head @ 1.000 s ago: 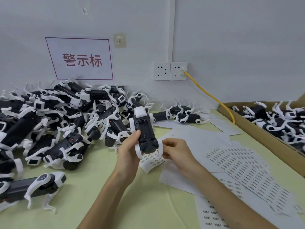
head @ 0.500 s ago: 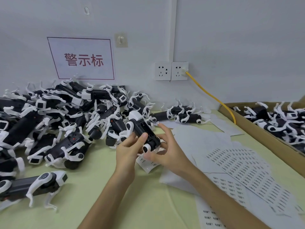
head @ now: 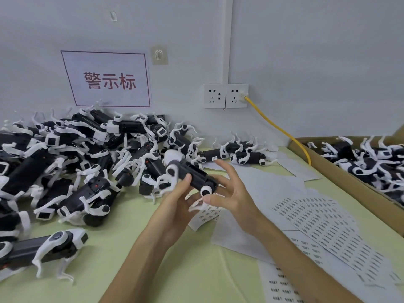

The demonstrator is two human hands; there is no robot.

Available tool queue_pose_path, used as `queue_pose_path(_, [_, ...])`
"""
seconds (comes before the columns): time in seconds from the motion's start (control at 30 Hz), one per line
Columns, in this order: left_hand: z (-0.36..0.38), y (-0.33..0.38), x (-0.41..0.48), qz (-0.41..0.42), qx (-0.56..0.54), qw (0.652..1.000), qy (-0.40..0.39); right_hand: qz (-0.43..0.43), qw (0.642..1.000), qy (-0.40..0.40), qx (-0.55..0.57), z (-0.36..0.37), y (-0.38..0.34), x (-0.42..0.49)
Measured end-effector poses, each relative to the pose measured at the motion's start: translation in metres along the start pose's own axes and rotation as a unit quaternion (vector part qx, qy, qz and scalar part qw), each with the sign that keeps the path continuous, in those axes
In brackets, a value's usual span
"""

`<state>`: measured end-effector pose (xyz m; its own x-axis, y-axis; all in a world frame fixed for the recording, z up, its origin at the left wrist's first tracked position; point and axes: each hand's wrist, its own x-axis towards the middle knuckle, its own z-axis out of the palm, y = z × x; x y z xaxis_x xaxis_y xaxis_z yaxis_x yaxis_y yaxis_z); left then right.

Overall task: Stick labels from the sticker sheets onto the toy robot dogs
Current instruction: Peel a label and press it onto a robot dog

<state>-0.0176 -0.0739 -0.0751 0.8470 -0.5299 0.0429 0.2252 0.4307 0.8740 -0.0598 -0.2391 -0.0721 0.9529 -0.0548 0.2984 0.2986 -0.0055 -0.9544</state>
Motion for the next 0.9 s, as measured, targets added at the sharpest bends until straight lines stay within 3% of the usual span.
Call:
queue_pose_path(0.3, [0.003,0.000,0.001,0.037,-0.021,0.999,0.017,0.012,0.998,0.005,0.067,-0.002,0.002,0.005])
queue_pose_path(0.5, [-0.002,-0.004,0.008,0.079,-0.119,0.981,0.130,-0.006,0.994,0.104,0.025,-0.005,0.003,0.009])
queue_pose_path(0.57, [-0.004,-0.004,0.010,0.087,-0.157,0.974,0.136,0.018,0.987,0.044,0.151,-0.009,-0.002,0.007])
queue_pose_path(0.67, [-0.004,-0.004,0.010,0.095,-0.166,0.974,0.118,0.099,0.938,-0.079,0.322,-0.003,-0.006,0.002])
queue_pose_path(0.77, [0.000,-0.003,0.008,0.097,-0.189,0.973,0.091,0.147,0.917,-0.162,0.332,0.009,0.000,-0.003])
queue_pose_path(0.9, [0.000,-0.005,0.007,0.099,-0.155,0.981,0.059,0.175,0.906,-0.182,0.339,0.019,0.006,-0.008])
